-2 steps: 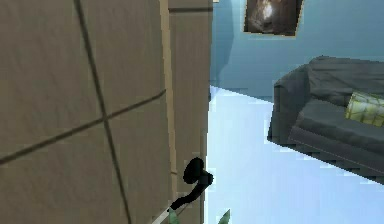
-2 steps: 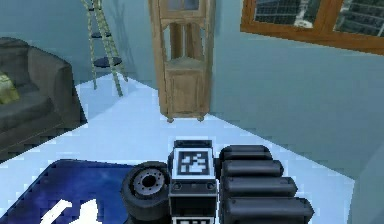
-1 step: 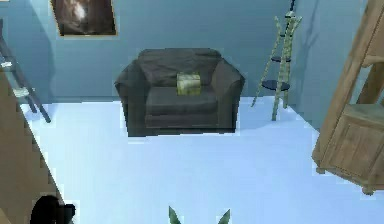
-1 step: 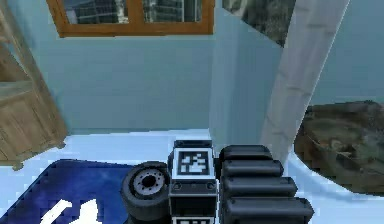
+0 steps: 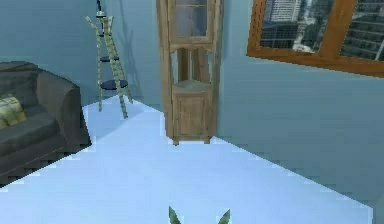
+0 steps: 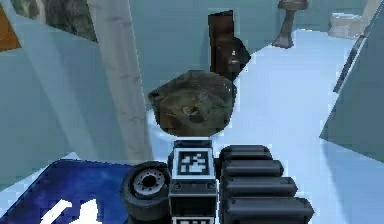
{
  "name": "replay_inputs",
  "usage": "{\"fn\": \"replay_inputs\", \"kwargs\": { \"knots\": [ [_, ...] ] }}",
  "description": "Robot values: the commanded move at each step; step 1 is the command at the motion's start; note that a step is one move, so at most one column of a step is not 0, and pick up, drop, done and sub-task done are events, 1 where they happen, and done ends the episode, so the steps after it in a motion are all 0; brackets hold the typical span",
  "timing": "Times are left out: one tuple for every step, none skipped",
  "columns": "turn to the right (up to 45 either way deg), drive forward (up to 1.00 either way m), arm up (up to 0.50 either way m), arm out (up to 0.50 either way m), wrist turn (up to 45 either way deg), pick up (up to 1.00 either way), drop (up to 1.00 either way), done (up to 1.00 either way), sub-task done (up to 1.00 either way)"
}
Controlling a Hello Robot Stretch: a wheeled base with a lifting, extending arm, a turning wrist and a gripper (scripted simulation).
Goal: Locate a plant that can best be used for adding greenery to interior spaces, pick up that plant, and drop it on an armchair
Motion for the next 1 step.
{"fn": "replay_inputs", "kwargs": {
  "knots": [
    [0.0, 0.40, 0.00, 0.00, 0.0, 0.00, 0.00, 0.00, 0.00]
  ]
}}
